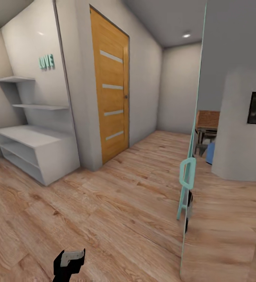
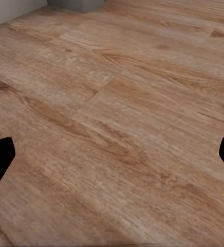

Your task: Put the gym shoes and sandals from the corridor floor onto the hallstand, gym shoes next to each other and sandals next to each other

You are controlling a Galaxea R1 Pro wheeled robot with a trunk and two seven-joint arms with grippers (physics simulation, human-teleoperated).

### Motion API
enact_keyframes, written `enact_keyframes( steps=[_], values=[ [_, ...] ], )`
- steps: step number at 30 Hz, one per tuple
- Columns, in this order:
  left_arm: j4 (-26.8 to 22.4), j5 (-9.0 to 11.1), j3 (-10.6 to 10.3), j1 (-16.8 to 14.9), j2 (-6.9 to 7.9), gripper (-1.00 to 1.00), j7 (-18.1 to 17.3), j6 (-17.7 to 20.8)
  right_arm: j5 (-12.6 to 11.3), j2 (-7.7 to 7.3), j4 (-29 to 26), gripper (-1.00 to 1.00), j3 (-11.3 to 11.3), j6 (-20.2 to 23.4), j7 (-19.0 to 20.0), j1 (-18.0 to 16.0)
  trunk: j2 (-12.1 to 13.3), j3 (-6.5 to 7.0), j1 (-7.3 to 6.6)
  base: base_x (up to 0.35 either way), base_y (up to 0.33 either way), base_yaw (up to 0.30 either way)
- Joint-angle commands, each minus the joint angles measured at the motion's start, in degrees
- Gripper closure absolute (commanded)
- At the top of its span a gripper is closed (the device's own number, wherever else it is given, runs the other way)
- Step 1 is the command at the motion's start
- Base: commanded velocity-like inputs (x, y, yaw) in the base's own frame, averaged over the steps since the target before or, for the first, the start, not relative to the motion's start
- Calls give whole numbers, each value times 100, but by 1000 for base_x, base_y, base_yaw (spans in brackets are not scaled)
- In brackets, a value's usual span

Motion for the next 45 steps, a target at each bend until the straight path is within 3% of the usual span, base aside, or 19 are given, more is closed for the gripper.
enact_keyframes(
  steps=[1,16,37,45],
  values=[
    [5,4,-9,-4,1,-100,19,-18,18,0,-3,-100,1,0,-1,-1,-2,-8,-1,0,0,291],
    [5,5,-9,-4,1,-100,27,-19,18,0,-3,-100,1,-2,0,-1,-2,-45,-1,0,0,266],
    [5,6,-9,-3,-3,-100,28,-19,21,0,-3,-100,1,-2,-1,-1,-2,97,-1,1,0,17],
    [4,13,-9,0,-7,-100,28,-19,21,0,-3,-100,1,-2,-1,-1,-2,172,-1,216,12,0]
  ],
)
